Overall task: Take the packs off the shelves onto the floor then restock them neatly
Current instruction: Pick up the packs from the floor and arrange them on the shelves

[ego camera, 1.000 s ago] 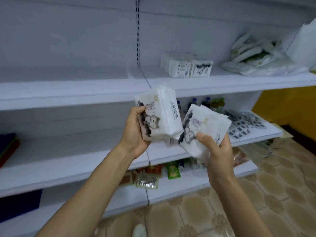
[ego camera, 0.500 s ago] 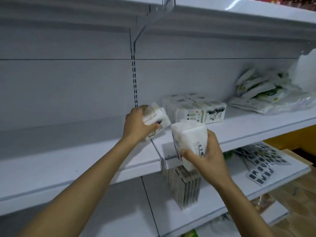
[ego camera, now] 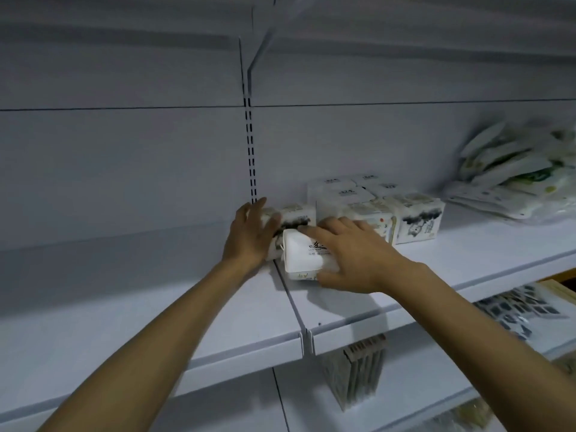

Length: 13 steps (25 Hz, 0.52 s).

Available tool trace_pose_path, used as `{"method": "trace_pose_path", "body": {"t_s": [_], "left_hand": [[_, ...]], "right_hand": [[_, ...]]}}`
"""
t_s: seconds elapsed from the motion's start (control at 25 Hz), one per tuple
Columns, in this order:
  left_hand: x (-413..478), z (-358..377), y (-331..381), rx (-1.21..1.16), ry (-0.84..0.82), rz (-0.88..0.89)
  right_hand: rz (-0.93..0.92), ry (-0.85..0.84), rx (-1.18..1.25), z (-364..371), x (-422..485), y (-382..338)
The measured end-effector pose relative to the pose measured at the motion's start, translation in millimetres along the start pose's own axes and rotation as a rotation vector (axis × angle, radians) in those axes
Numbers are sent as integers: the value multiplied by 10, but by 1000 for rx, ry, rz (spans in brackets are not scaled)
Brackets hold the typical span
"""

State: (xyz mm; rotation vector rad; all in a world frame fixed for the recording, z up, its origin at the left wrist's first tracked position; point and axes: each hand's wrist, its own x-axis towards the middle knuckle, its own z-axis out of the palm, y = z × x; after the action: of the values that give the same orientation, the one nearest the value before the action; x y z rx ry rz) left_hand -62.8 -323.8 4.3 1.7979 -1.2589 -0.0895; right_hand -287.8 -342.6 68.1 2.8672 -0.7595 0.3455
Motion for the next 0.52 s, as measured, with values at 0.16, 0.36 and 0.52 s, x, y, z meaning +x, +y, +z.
{"method": "trace_pose_path", "body": {"t_s": [0.16,0.36,0.52], "left_hand": [[-43,-86,40,-182,-12,-117],[92,82,158,-422,-58,-171],[146,266,20,-272,-153,-124]], "right_hand": [[-113,-48,143,143,384,204],[-140,-7,-150,293,841,415],[-128,-14,-10,264,967,593]]}}
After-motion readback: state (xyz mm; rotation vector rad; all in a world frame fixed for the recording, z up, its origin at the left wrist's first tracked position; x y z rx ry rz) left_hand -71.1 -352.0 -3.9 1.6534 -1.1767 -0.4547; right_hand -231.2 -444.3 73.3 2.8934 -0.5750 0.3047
